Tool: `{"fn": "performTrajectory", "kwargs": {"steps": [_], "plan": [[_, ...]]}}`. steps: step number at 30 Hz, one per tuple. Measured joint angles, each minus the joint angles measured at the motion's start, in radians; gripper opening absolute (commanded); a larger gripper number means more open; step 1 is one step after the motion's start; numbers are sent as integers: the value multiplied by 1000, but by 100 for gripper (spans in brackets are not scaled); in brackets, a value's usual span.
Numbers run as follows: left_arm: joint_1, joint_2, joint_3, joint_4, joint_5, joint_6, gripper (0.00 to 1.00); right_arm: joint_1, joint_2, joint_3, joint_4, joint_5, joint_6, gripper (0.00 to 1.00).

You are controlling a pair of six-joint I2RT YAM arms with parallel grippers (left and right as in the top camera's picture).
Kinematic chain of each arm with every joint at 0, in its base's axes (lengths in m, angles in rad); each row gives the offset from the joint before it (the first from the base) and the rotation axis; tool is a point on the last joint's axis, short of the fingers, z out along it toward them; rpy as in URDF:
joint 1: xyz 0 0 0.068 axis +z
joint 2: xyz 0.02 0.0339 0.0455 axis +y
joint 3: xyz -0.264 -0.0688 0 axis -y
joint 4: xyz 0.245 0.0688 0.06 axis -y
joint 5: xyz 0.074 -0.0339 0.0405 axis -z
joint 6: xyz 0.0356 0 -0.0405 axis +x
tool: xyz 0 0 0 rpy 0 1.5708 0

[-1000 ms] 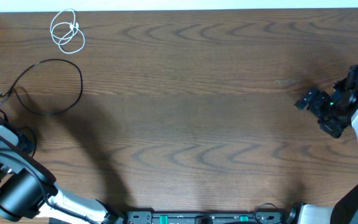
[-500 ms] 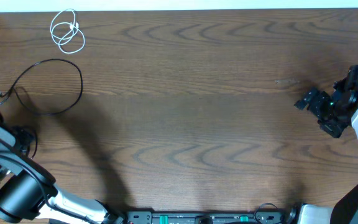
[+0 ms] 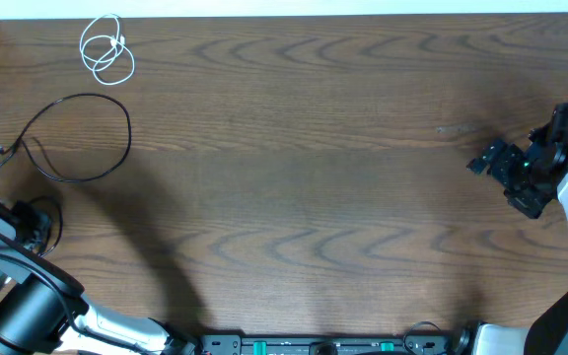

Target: Untangle cables

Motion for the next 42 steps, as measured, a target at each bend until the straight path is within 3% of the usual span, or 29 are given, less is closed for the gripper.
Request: {"fn": "performTrajectory", "kwargs": {"steps": [6, 14, 19, 22, 23, 24, 32, 42], "plan": [[0, -9, -7, -58, 13, 124, 33, 0, 0, 0, 0, 0, 0, 99], [0, -23, -6, -155, 9, 207, 33, 0, 0, 0, 0, 0, 0, 99], [-1, -28, -6, -215, -68, 154, 34, 0, 0, 0, 0, 0, 0, 99], [-1, -32, -6, -232, -100, 114, 46, 0, 0, 0, 0, 0, 0, 99], [0, -33, -6, -234, -110, 101, 78, 0, 0, 0, 0, 0, 0, 99], [1, -34, -6, -236, -122, 93, 93, 0, 0, 0, 0, 0, 0, 99], [14, -122, 36, -177, -169, 65, 95, 0, 0, 0, 0, 0, 0, 99], [113, -118, 51, -212, -173, -136, 96, 0, 0, 0, 0, 0, 0, 99]]}}
